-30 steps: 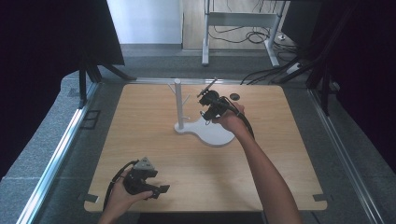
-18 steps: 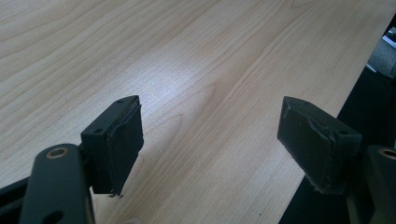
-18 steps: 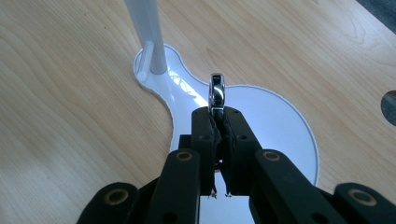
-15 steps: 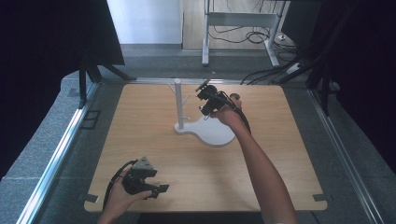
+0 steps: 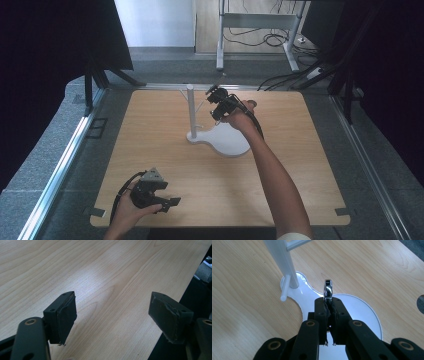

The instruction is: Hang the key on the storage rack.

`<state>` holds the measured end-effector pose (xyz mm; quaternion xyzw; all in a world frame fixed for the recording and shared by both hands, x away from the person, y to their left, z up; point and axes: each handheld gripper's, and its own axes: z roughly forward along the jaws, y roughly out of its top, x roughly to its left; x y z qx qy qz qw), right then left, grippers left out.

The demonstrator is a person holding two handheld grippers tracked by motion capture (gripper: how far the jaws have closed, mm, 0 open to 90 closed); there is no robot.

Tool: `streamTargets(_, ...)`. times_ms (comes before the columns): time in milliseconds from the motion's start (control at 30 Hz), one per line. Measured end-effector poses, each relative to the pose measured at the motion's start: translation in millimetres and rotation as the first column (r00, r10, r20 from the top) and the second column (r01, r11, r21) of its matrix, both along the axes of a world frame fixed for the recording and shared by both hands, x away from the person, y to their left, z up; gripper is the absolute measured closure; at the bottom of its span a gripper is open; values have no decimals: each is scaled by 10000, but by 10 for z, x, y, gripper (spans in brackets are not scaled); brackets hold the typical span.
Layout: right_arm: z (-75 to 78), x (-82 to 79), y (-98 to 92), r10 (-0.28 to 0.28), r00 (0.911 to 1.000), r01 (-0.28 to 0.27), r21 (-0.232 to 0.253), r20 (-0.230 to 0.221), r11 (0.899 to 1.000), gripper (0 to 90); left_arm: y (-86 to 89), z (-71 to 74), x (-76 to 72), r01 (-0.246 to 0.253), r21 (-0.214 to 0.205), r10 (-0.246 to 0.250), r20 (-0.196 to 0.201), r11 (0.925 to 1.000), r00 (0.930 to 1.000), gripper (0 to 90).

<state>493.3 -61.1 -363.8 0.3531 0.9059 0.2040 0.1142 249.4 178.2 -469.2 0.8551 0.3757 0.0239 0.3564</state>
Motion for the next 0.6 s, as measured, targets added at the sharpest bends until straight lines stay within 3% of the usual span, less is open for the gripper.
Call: streamTargets(600,90,177,130,-30,10000,31,-50,73,10000,840,3,-7,3,-36,-115,35,-52,9999,10000,229)
